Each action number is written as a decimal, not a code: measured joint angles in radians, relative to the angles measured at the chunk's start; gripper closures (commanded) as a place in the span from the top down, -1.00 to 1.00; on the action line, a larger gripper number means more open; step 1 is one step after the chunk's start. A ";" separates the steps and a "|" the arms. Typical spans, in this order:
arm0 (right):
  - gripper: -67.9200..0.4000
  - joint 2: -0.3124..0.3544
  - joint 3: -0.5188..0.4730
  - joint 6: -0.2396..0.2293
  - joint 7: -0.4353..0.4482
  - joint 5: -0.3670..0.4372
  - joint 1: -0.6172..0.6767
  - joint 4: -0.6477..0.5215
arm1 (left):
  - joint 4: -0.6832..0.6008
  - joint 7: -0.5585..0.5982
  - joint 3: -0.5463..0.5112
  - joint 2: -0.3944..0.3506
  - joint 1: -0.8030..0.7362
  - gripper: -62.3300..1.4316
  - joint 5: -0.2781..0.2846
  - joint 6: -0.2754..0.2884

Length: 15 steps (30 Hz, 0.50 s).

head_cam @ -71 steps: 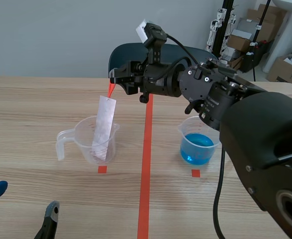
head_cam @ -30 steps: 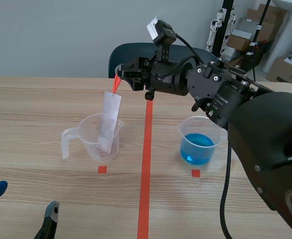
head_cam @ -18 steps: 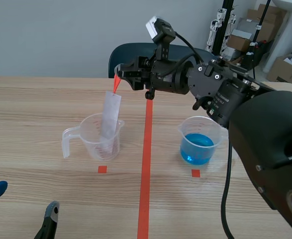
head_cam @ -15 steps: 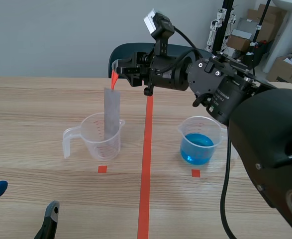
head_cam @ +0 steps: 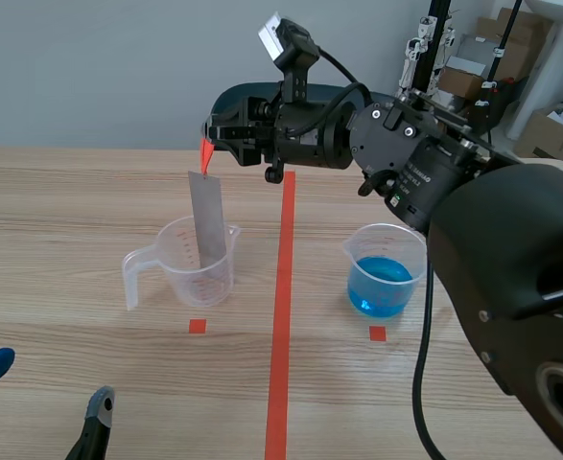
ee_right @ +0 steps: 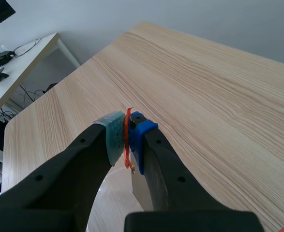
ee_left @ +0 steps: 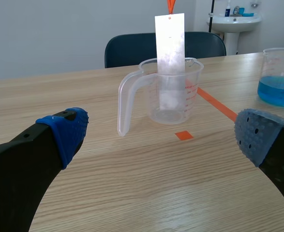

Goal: Do the redox reaction experiment. lift the metal plate out of the left beaker

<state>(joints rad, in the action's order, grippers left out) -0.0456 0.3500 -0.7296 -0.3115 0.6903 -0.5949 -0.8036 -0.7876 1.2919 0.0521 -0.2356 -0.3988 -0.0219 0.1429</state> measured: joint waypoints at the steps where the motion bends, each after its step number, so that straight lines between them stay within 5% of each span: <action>1: -0.98 -0.001 0.000 0.000 -0.010 0.009 0.000 0.000 | 0.000 0.000 0.000 0.000 0.000 1.00 0.000 0.000; 15: -0.98 -0.035 0.000 0.000 -0.117 0.090 0.000 0.000 | 0.000 -0.001 0.000 0.000 0.000 1.00 0.000 0.000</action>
<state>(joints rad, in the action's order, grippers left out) -0.0807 0.3500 -0.7296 -0.4290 0.7799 -0.5953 -0.8036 -0.7876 1.2911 0.0521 -0.2356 -0.3988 -0.0219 0.1429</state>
